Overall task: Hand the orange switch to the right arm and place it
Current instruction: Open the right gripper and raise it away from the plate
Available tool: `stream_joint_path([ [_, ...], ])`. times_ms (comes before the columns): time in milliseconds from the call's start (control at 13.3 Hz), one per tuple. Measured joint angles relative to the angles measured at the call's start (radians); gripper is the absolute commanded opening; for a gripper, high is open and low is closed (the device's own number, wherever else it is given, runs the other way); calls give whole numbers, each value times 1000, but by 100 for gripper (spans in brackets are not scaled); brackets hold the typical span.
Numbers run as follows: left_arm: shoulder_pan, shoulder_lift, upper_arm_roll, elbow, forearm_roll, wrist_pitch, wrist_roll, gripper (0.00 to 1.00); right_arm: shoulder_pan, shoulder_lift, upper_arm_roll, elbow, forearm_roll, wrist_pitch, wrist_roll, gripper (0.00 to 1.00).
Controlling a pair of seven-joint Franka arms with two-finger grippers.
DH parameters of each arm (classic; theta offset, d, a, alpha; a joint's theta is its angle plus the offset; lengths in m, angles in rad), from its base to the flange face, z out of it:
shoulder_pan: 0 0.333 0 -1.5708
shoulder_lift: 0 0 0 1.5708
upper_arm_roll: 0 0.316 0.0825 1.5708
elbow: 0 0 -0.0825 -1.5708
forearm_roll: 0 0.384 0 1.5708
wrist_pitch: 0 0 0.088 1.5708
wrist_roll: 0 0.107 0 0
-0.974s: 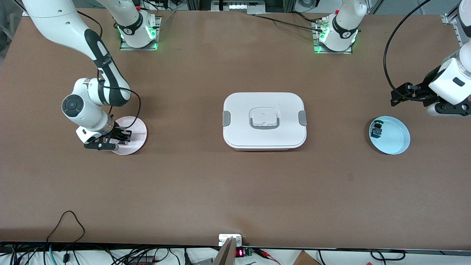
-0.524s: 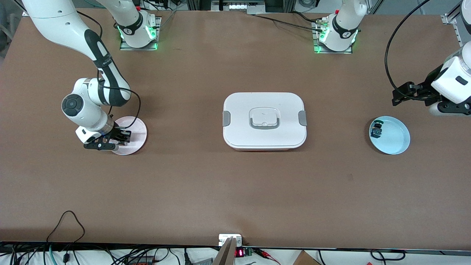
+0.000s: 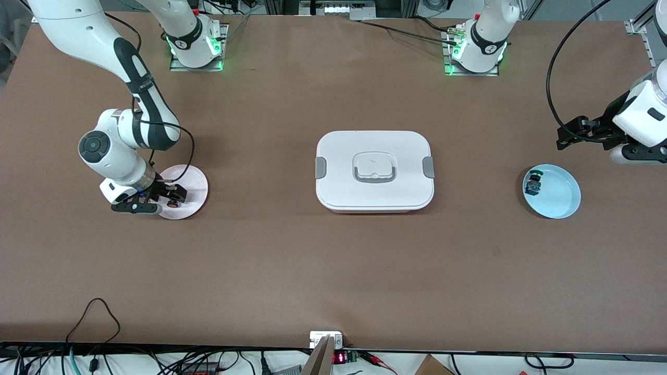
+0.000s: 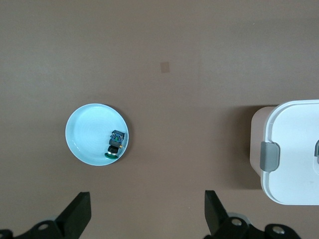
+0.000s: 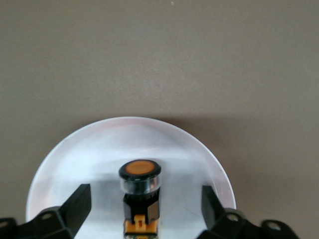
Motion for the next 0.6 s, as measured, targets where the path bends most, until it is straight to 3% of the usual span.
stream_joint_path([
  [225, 0, 0, 1, 0, 0, 0, 0, 100, 5, -100, 12, 48, -1, -158, -1, 100],
  [599, 2, 1, 4, 1, 0, 0, 0, 100, 13, -313, 37, 202, -2, -610, -41, 100],
])
